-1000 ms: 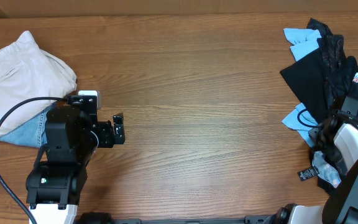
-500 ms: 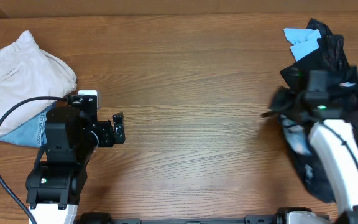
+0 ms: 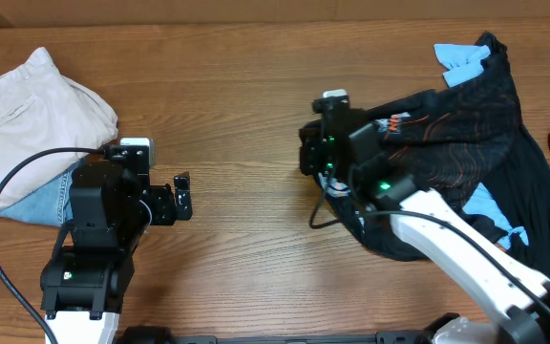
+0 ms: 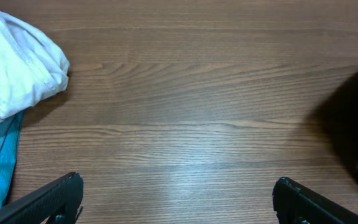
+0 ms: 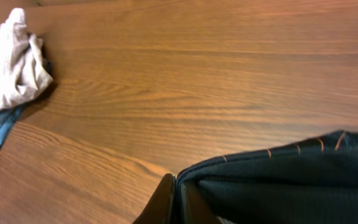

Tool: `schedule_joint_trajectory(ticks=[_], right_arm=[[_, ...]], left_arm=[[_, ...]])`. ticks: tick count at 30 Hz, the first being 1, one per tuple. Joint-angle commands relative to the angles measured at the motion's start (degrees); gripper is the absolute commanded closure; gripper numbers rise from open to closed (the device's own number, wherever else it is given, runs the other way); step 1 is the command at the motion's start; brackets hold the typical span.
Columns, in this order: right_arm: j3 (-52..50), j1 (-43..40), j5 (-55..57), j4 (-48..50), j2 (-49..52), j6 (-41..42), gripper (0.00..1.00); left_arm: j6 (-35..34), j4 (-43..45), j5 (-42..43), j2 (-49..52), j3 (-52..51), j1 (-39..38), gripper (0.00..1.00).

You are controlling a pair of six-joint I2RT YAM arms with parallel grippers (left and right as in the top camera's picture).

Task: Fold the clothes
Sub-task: 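Drag the black shirt with the right gripper toward the table center, then grasp the shirt's left edge with the left gripper and pull it leftward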

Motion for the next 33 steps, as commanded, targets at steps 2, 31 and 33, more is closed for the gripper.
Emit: schedule_joint_trajectory(ticks=[2,31,33], right_arm=[[1.16,1.53,-0.02,3.96,5.27,-0.42,0.87],[4.28,-28.39,1.73,-34.67,-23.23,-5.53,0.0],[4.28,-29.27,1.75,-36.0,-23.23,-5.53,0.0]], left_arm=[[0.87,0.39,0.39,0.07,1.49,0.46,0.0],[-14.93,29.53,18.45,32.39,1.51,-18.27,0.0],[-18.51,33.27,18.45,37.05,1.51,-21.24,0.0]])
